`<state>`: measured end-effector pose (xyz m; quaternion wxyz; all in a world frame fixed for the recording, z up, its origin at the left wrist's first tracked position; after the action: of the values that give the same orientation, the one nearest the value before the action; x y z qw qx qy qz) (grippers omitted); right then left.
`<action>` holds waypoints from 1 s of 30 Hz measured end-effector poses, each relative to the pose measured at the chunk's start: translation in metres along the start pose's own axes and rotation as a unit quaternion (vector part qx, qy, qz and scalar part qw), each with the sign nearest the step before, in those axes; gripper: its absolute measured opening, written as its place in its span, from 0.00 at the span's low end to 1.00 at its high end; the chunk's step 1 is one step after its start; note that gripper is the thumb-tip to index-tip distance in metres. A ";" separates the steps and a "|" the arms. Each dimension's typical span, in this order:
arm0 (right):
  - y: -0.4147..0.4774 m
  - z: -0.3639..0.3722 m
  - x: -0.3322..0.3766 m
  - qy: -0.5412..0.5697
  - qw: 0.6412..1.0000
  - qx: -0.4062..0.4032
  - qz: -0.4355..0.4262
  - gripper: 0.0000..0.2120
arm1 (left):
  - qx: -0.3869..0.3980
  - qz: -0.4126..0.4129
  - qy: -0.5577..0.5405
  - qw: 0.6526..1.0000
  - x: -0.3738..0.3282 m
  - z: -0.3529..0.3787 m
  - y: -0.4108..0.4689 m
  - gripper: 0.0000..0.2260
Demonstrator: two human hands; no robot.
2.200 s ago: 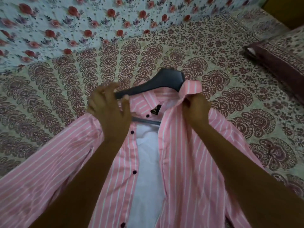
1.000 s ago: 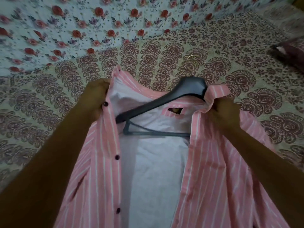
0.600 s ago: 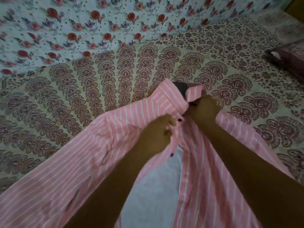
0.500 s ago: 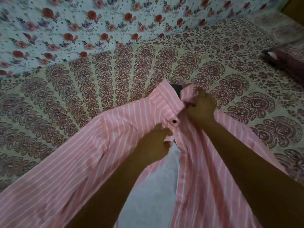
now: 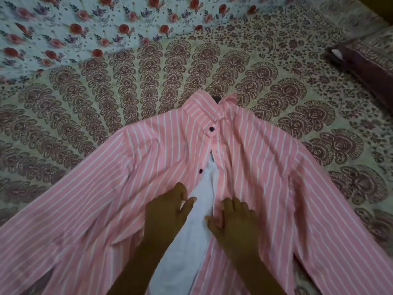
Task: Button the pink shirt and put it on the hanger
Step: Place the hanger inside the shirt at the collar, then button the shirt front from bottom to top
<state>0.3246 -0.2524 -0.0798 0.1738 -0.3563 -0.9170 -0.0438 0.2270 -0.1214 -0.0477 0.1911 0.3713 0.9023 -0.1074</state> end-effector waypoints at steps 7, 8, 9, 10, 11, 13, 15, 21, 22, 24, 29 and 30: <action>-0.066 0.012 0.012 0.001 0.996 0.071 0.058 0.16 | -0.016 -0.165 0.083 0.983 0.048 -0.012 -0.094 0.07; -0.069 0.013 0.014 0.004 0.994 0.082 0.068 0.14 | -0.020 -0.180 0.098 0.979 0.055 -0.013 -0.102 0.08; -0.074 0.013 0.016 0.016 0.993 0.092 0.077 0.11 | -0.011 -0.196 0.100 0.975 0.061 -0.013 -0.110 0.14; -0.076 0.012 0.017 0.042 0.992 0.090 0.083 0.09 | 0.004 -0.210 0.089 0.974 0.069 -0.010 -0.113 0.20; -0.078 0.012 0.018 0.081 0.989 0.092 0.080 0.08 | 0.020 -0.220 0.078 0.972 0.076 -0.005 -0.114 0.23; -0.086 0.006 0.028 0.198 0.974 0.090 0.057 0.07 | 0.048 -0.233 0.066 0.969 0.086 0.001 -0.113 0.20; -0.100 0.005 0.036 0.295 0.948 0.100 0.062 0.03 | 0.053 -0.252 0.025 0.966 0.091 -0.002 -0.108 0.15; -0.173 0.022 0.067 0.136 0.981 0.127 -0.061 0.29 | 0.093 -0.120 -0.112 0.982 0.061 -0.017 -0.126 0.24; -0.187 0.023 0.073 0.107 0.983 0.124 -0.078 0.30 | 0.127 -0.075 -0.138 0.979 0.051 -0.011 -0.140 0.24; -0.222 0.025 0.083 0.126 0.979 0.115 -0.114 0.27 | 0.210 -0.042 -0.127 0.968 0.042 0.004 -0.173 0.22; -0.303 0.051 0.091 0.060 0.952 0.214 -0.212 0.33 | 0.082 -0.102 -0.105 0.986 0.068 -0.011 -0.241 0.17; -0.310 0.049 0.091 0.053 0.951 0.217 -0.212 0.33 | 0.082 -0.130 -0.085 0.984 0.076 -0.015 -0.256 0.14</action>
<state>0.0412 -0.4146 -0.0806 0.2825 -0.1044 -0.9481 0.1018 -0.0084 -0.2482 -0.0533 0.2205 0.2544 0.9114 -0.2367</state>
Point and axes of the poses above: each hand's wrist, its own y-axis towards the middle knuckle, its own z-axis out of the palm, x = y × z, the point moved 7 cm from there along y, towards the middle knuckle, and after that the axes turned 7 degrees about y, right-handed, at the moved point
